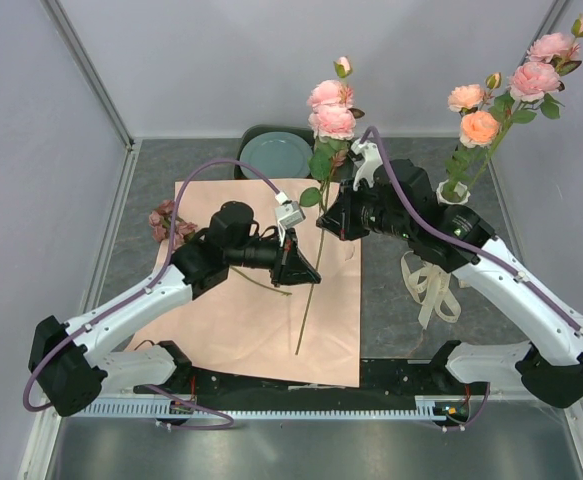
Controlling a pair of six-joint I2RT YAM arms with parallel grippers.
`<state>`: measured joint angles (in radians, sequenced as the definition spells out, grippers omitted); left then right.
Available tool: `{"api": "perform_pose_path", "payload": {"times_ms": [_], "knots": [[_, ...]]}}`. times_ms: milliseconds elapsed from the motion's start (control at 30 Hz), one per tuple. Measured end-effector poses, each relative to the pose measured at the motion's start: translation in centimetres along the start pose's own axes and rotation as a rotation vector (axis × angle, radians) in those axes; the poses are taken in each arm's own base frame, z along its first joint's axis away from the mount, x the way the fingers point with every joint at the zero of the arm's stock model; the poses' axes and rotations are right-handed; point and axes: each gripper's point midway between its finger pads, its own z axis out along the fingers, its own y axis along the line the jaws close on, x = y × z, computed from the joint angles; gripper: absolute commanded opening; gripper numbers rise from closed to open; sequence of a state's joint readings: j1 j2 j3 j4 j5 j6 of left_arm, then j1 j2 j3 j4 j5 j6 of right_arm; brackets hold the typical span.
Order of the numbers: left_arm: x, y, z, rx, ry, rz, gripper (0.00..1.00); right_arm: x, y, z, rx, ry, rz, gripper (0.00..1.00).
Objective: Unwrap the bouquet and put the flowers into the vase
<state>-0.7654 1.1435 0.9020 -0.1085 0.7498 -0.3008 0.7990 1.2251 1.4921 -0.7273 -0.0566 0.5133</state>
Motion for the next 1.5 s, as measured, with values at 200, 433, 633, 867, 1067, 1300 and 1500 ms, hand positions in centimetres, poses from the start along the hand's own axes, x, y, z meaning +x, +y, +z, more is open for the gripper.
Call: {"api": "perform_pose_path", "payload": {"times_ms": [200,433,633,867,1067,1300,1500], "knots": [[-0.1,0.6,-0.1,-0.043,0.007,0.005,0.52,-0.3,-1.0,-0.1,0.049,-0.036,-0.006,0.00],[-1.7,1.5,-0.8,-0.145,-0.038,0.039,0.76,-4.5,-4.2,-6.0,0.247,-0.259,-0.075,0.00],[-2.8,2.1,-1.8,-0.211,-0.087,0.057,0.77,-12.2,-6.4,-14.0,0.509,-0.529,-0.160,0.00],[-2.8,2.7,-1.8,-0.226,-0.085,0.047,0.77,-19.4,-6.7,-20.9,0.759,-0.710,-0.237,0.00],[-2.9,3.4,-2.0,-0.244,-0.088,0.037,0.77,-21.6,-7.5,-22.8,0.933,-0.733,-0.307,0.00],[-3.0,3.7,-2.2,-0.252,-0.094,0.034,0.77,-22.6,-8.0,-22.3,1.051,-0.714,-0.357,0.00],[-3.1,3.8,-2.3,-0.252,-0.097,0.034,0.77,-22.0,-8.9,-21.1,1.117,-0.689,-0.389,0.00]]}}
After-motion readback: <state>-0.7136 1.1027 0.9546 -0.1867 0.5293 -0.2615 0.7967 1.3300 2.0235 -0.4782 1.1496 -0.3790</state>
